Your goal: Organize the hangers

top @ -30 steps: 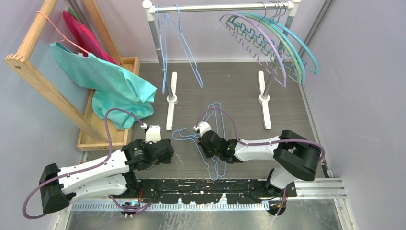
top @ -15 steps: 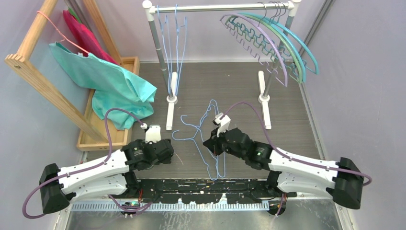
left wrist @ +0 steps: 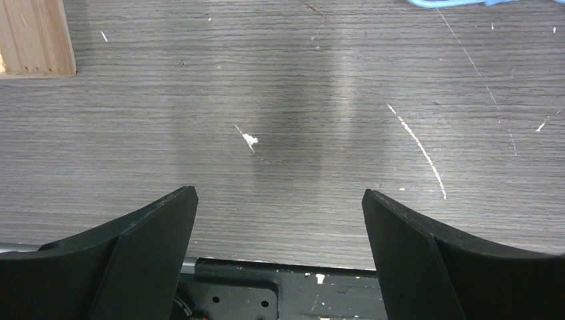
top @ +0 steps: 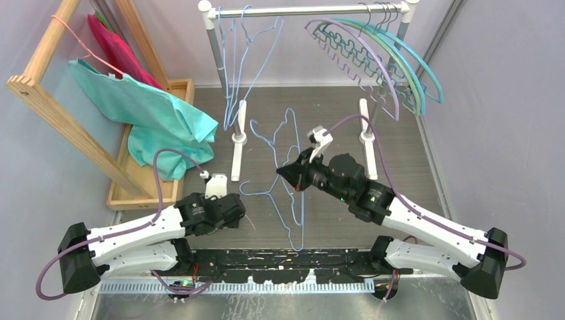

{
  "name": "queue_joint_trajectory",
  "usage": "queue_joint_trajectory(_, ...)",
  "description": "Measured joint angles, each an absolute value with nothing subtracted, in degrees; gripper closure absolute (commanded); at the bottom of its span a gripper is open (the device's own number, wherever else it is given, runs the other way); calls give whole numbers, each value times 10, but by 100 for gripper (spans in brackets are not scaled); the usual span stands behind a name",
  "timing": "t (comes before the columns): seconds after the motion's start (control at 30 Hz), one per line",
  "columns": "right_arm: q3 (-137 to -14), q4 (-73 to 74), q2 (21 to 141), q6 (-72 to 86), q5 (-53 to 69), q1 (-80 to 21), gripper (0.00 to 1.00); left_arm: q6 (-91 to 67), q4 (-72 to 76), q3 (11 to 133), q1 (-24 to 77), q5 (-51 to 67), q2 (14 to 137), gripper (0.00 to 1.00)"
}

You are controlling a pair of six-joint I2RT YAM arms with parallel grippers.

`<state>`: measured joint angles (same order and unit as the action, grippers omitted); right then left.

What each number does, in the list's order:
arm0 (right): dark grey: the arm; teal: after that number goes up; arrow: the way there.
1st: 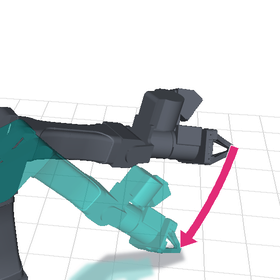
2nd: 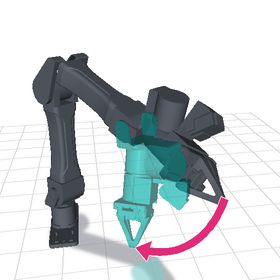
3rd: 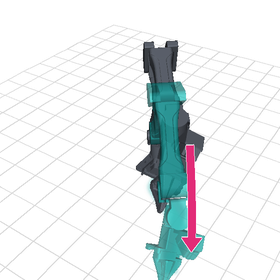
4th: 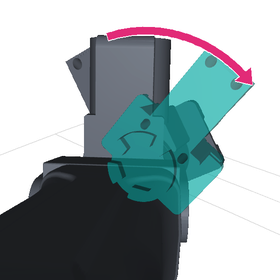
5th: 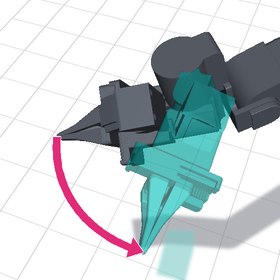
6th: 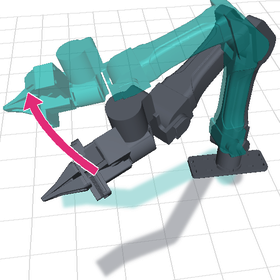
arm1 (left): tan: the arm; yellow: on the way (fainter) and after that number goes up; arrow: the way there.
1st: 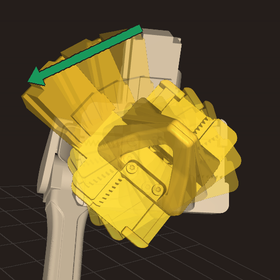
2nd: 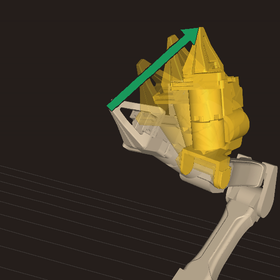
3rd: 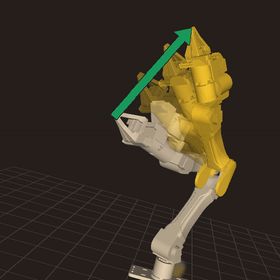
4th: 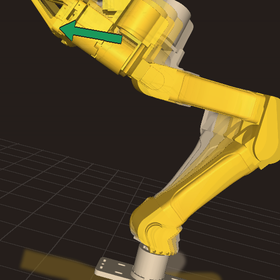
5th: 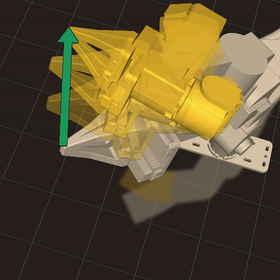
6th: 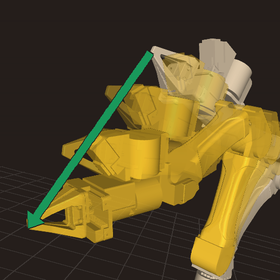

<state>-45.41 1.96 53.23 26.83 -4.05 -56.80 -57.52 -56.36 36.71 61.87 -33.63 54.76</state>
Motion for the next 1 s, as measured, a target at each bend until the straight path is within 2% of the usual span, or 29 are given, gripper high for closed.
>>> queue_joint_trajectory(0.3, -589, -62, 632, 290, 30, -457, 99, -569, -560, 370, 619, -339, 545, 2)
queue_joint_trajectory(0.63, -773, -158, 768, 322, 102, -415, 99, -561, -551, 370, 619, -341, 542, 2)
queue_joint_trajectory(1.0, -873, -226, 874, 379, 123, -329, 99, -560, -547, 370, 619, -342, 541, 2)
